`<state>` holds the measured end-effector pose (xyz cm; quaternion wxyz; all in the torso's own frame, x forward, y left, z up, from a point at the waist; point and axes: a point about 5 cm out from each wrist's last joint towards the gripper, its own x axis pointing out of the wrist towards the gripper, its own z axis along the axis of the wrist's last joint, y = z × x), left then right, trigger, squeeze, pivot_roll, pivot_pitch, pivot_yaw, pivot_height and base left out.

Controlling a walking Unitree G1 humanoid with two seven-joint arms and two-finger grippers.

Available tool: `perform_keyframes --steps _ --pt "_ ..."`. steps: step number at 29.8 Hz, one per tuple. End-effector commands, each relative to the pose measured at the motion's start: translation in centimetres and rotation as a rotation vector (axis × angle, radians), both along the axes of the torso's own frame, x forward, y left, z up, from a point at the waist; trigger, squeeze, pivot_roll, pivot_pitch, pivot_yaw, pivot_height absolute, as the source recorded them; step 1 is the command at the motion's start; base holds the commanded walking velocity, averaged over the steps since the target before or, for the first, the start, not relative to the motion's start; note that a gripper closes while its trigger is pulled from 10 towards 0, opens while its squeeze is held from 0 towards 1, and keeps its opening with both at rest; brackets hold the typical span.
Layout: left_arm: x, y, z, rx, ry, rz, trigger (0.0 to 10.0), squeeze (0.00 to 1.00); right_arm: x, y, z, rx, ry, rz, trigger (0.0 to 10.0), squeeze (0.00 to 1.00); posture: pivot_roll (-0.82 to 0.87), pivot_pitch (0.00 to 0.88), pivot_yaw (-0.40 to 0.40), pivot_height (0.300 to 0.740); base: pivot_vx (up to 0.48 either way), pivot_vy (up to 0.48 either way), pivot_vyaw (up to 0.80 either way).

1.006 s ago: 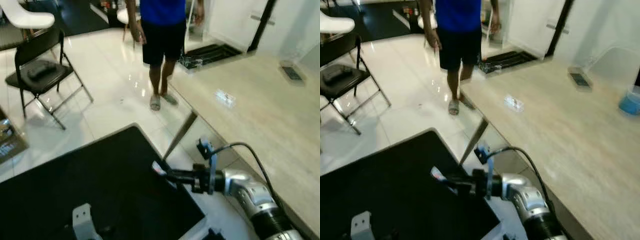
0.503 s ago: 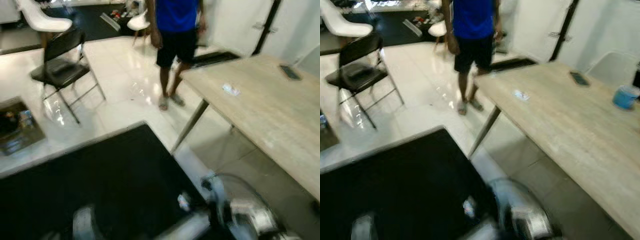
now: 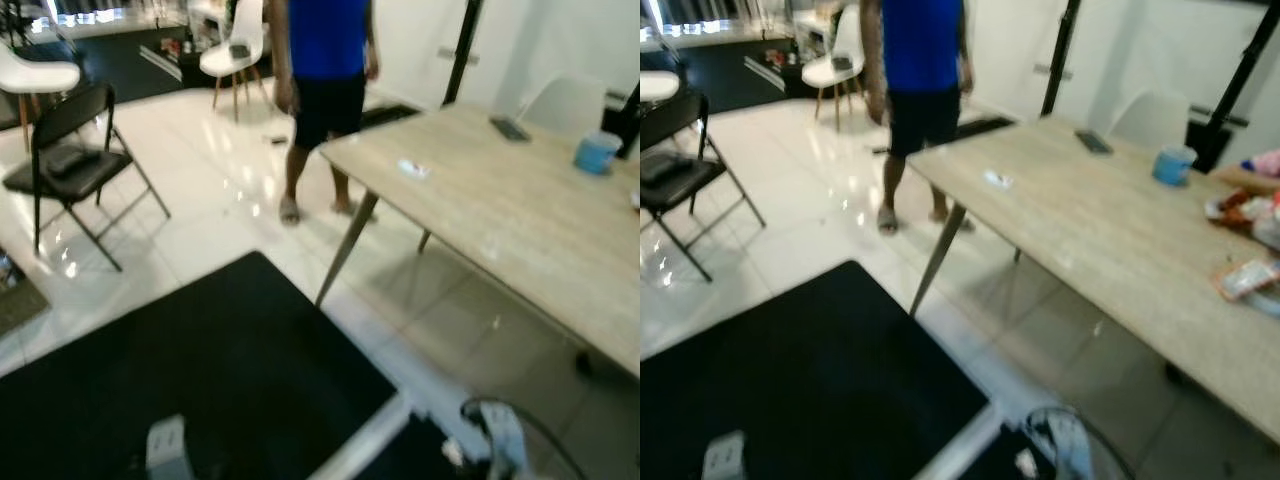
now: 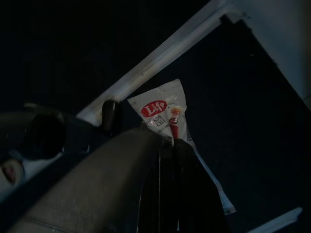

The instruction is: Restocking fridge

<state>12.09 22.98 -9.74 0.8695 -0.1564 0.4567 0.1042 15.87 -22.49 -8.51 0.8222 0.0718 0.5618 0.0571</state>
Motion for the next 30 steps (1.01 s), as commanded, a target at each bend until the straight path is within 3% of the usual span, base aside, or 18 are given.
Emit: perform_keyframes --steps 1,10,21,30 --pt "0.5 -0.1 0.1 0.003 -0.006 -0.013 10.0 0.0 -0.9 -0.5 -0.3 -0.025 0.016 -0.045 10.0 0.0 0.01 0.0 -0.025 0.74 0.0 0.0 -0.76" --pt "-0.2 -0.4 -0.2 0.0 0.026 -0.015 10.0 0.0 -3.7 -1.4 -1.2 -0.109 0.101 -0.102 10.0 0.0 0.01 0.0 -0.025 0.74 0.0 0.0 -0.76" --pt "0.3 -0.7 -0.2 0.03 0.037 -0.028 10.0 0.0 -3.5 -1.8 -1.1 -0.15 0.105 -0.144 10.0 0.0 0.0 0.0 -0.03 0.74 0.0 0.0 -0.76" --pt "1.6 0.1 0.4 0.072 0.019 0.012 10.0 0.0 -2.4 -2.0 -0.8 -0.186 0.085 -0.161 10.0 0.0 0.01 0.0 -0.021 0.74 0.0 0.0 -0.76"
